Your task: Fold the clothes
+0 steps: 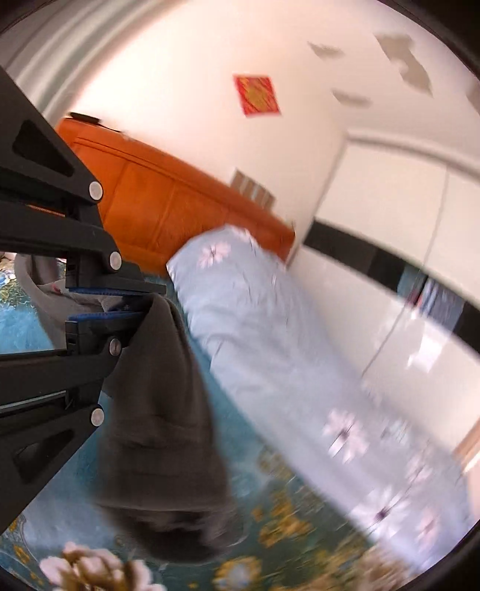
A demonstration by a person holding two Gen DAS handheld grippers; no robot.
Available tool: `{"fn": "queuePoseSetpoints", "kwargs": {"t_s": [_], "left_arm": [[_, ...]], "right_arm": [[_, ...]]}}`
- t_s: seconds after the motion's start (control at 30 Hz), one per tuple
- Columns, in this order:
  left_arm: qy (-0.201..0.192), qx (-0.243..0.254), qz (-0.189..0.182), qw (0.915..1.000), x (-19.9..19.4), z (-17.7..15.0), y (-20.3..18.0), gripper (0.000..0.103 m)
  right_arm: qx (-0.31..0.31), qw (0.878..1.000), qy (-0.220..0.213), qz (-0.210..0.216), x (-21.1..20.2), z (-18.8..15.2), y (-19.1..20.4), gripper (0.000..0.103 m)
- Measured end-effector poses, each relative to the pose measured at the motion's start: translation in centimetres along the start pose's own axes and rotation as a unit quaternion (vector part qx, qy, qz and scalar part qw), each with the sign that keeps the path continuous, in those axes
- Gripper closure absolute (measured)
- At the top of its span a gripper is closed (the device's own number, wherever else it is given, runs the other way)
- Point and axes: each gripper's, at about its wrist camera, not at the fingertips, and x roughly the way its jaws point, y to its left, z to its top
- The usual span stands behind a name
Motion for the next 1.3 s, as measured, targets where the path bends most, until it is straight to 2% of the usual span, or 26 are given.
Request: {"fn": "queuePoseSetpoints", "kwargs": {"t_s": [0.13, 0.3, 0.4, 0.5, 0.6, 0.73, 0.8, 0.9, 1.1, 1.17, 1.23, 1.3], "left_arm": [[-0.031, -0.006, -0.004, 0.9995, -5.0, -0.1, 0.5, 0.098], [-0.060, -0.004, -0.010, 0.9981, -11.4, -0.8, 0.6, 0.098], [-0.081, 0.012, 0.003, 0.9967, -14.0, -0.7, -0.1, 0.098], [-0.084, 0.035, 0.028, 0.9955, -13.8, -0.3, -0.9, 0.097], [-0.054, 0.025, 0.057, 0.9966, -11.2, -0.4, 0.1, 0.097], [-0.005, -0.007, 0.116, 0.9932, -6.1, -1.3, 3.0, 0.097], [0.018, -0.026, 0.143, 0.9892, -3.4, -1.7, 4.2, 0.097], [0.047, -0.029, 0.170, 0.9839, 0.1, -1.7, 3.7, 0.097], [0.097, 0.040, 0.147, 0.9836, 8.3, -0.3, -4.6, 0.097], [0.101, 0.067, 0.117, 0.9856, 10.8, -0.1, -7.8, 0.097], [0.104, 0.092, 0.091, 0.9861, 12.8, -0.1, -10.2, 0.087], [0.111, 0.109, 0.081, 0.9845, 14.0, -0.6, -11.7, 0.063]], "right_arm": [[-0.064, 0.998, 0.005, 0.022, -3.4, -1.3, 4.5, 0.095], [-0.098, 0.991, 0.042, 0.081, -7.7, -3.4, 9.0, 0.095], [-0.115, 0.985, 0.062, 0.114, -8.3, -3.7, 10.2, 0.095], [-0.105, 0.988, 0.085, 0.077, -6.3, -4.1, 8.1, 0.095], [-0.045, 0.990, 0.132, 0.010, -2.0, -5.0, 2.9, 0.095], [0.012, 0.985, 0.161, -0.058, 2.3, -5.7, -3.6, 0.095], [0.039, 0.983, 0.163, -0.075, 3.8, -5.2, -6.4, 0.095], [0.065, 0.983, 0.145, -0.088, 5.2, -3.0, -9.1, 0.095], [0.133, 0.979, 0.068, -0.138, 7.9, 2.7, -15.7, 0.095], [0.158, 0.973, 0.046, -0.160, 8.3, 3.4, -17.5, 0.095], [0.182, 0.965, 0.033, -0.187, 8.6, 3.6, -19.5, 0.095], [0.194, 0.956, 0.039, -0.215, 9.1, 3.2, -21.3, 0.093]]}}
